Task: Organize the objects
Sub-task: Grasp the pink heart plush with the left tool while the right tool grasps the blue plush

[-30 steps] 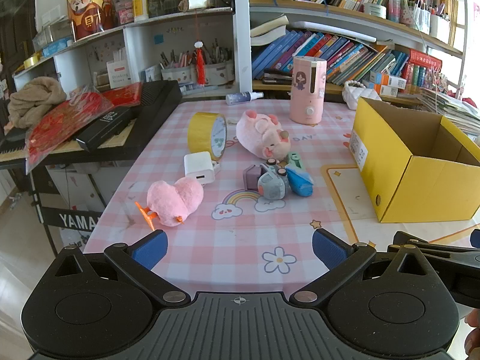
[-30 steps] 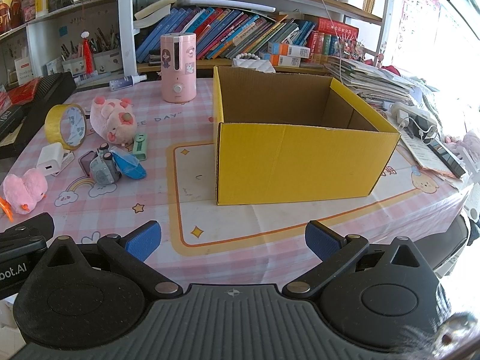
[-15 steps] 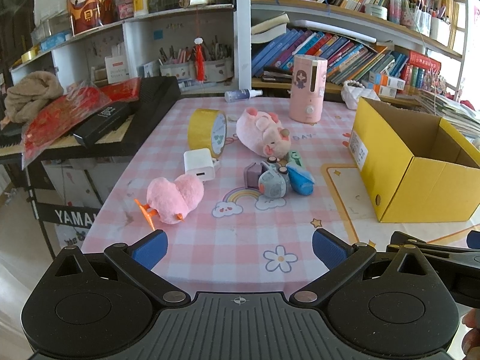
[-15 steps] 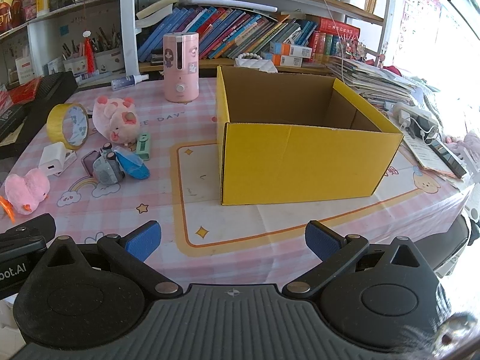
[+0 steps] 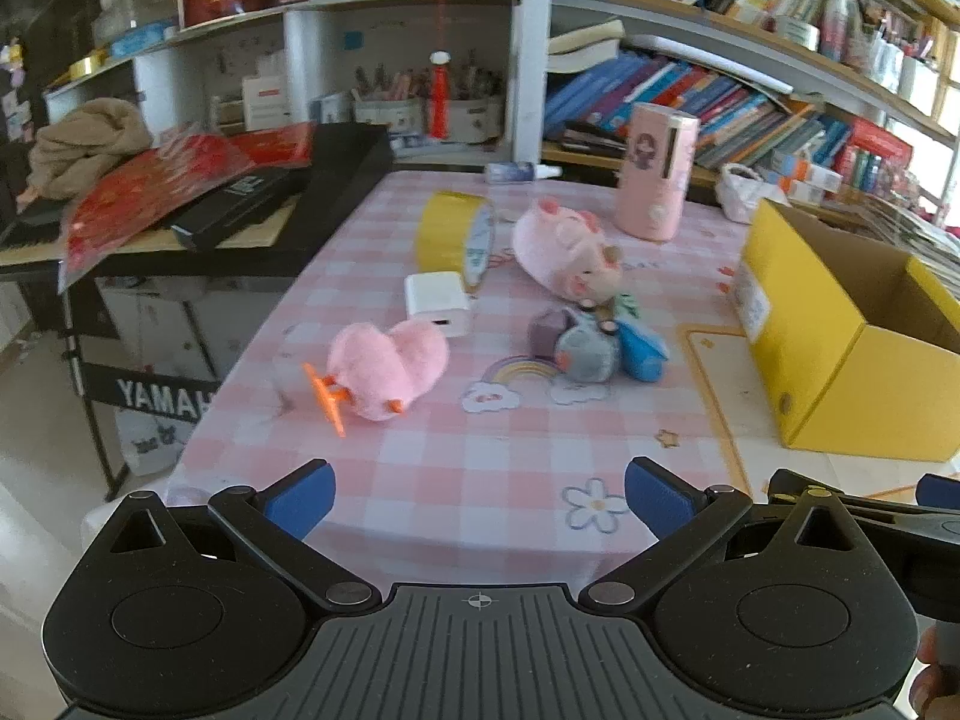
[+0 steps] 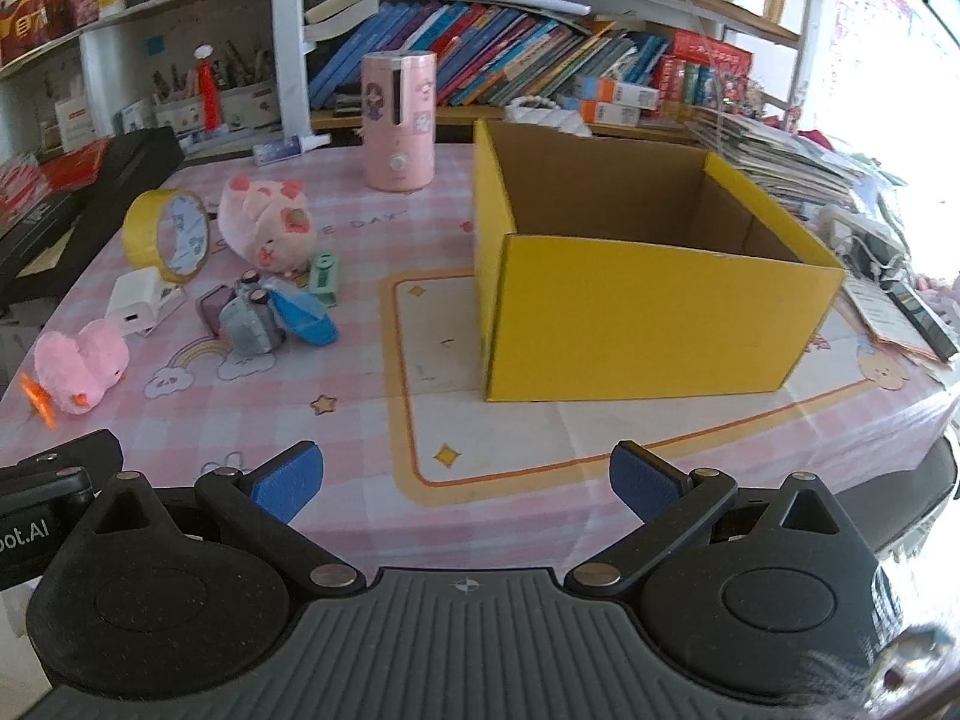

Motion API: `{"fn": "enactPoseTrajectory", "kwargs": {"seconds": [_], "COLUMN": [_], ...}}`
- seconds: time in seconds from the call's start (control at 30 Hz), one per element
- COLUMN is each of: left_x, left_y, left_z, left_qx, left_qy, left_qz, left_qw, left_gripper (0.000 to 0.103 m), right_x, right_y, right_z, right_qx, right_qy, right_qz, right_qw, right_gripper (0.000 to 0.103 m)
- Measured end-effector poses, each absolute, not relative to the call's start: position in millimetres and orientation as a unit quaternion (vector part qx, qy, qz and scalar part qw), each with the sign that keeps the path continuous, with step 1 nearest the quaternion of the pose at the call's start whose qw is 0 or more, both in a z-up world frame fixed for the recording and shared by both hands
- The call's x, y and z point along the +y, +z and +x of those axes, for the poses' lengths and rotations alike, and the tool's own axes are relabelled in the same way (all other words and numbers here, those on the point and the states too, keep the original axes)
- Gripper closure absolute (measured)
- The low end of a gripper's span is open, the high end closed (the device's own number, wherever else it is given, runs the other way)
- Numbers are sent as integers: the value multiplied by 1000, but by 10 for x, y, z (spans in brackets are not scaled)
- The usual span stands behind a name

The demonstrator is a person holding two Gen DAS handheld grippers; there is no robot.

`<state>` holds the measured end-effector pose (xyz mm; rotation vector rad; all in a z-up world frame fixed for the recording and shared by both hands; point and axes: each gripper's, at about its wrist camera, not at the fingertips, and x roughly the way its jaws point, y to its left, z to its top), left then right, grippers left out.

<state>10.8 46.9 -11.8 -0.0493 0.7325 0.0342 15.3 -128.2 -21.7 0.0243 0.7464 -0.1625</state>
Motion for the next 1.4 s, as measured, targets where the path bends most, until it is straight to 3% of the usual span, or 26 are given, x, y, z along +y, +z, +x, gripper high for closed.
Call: {"fn": "enactPoseTrajectory", "kwargs": {"seconds": [0.43,0.53,0.8,1.1,1.23,1.4], "left_x": [756,776,789,812,814,803], "left_y": [-128,-155,-222,-316,-380,-462], "left_z": [325,399,665,1002,1140,1307], "left_qx": [355,357,378,393,401,415], "left_qy": [74,86,93,117,130,138], "left_qz": [-51,-58,-57,-63,-62,-59], "left_qw": [931,928,919,910,905,897], "left_gripper": [0,0,0,1,2,6], "right_x": [-1068,-1047,-993,-922,-925,-988], "right_y": [-164,-151,-187,-315,-421,-515], "right_z": [535,640,1001,1475,1663,1861], "right_qx": [361,355,361,383,399,416], "right_qy": [13,25,79,115,109,117], "right_qz": [0,-6,1,-25,-56,-47], "right_qw": [933,935,929,916,909,901], "right_gripper": [4,8,32,34,48,51]}}
